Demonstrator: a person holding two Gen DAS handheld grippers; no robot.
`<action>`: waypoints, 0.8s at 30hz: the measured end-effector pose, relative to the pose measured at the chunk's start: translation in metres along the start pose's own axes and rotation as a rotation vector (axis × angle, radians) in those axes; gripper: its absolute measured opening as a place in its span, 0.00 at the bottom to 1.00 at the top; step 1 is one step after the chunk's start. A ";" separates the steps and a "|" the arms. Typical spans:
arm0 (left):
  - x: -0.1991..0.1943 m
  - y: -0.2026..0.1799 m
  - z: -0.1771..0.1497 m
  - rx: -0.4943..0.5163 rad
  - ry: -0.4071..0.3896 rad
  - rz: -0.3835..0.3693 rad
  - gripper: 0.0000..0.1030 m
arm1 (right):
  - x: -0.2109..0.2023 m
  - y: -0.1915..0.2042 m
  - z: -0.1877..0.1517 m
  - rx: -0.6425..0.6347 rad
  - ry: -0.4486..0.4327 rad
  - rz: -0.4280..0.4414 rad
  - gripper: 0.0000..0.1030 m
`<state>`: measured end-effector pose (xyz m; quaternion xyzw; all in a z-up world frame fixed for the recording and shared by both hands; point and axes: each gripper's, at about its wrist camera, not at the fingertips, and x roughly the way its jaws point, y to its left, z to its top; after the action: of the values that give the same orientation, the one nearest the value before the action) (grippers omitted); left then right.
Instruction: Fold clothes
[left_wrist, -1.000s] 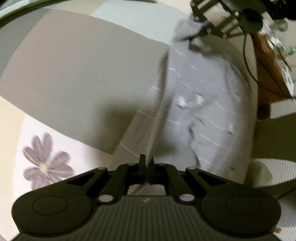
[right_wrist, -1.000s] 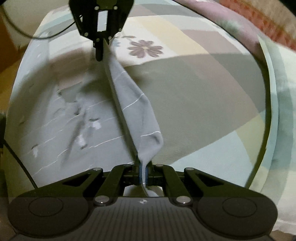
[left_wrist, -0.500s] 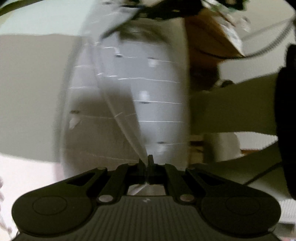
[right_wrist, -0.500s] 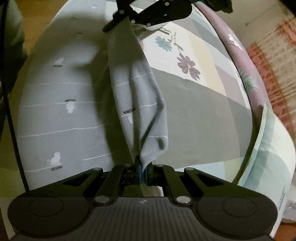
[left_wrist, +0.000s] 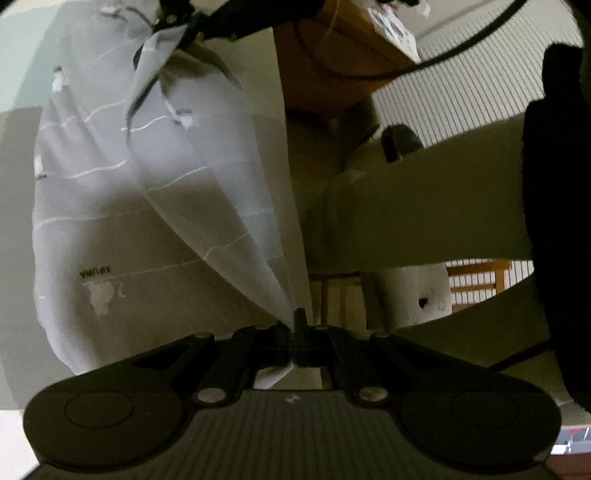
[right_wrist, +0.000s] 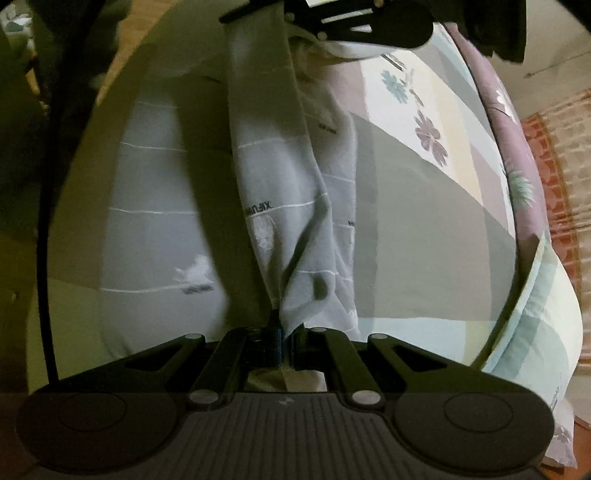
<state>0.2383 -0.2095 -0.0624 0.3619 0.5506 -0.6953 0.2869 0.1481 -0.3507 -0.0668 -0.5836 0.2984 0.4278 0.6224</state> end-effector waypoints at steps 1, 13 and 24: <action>0.002 -0.001 -0.002 0.000 0.006 -0.002 0.00 | -0.001 0.004 0.002 0.003 0.001 0.008 0.04; 0.022 -0.014 -0.002 0.037 0.033 0.032 0.00 | -0.004 0.036 0.012 0.039 0.055 0.076 0.05; 0.049 -0.017 0.006 0.049 0.044 0.078 0.00 | 0.002 0.044 -0.004 0.066 0.132 0.115 0.04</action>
<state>0.1959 -0.2116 -0.0920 0.4052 0.5252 -0.6887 0.2928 0.1113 -0.3564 -0.0899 -0.5714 0.3860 0.4133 0.5947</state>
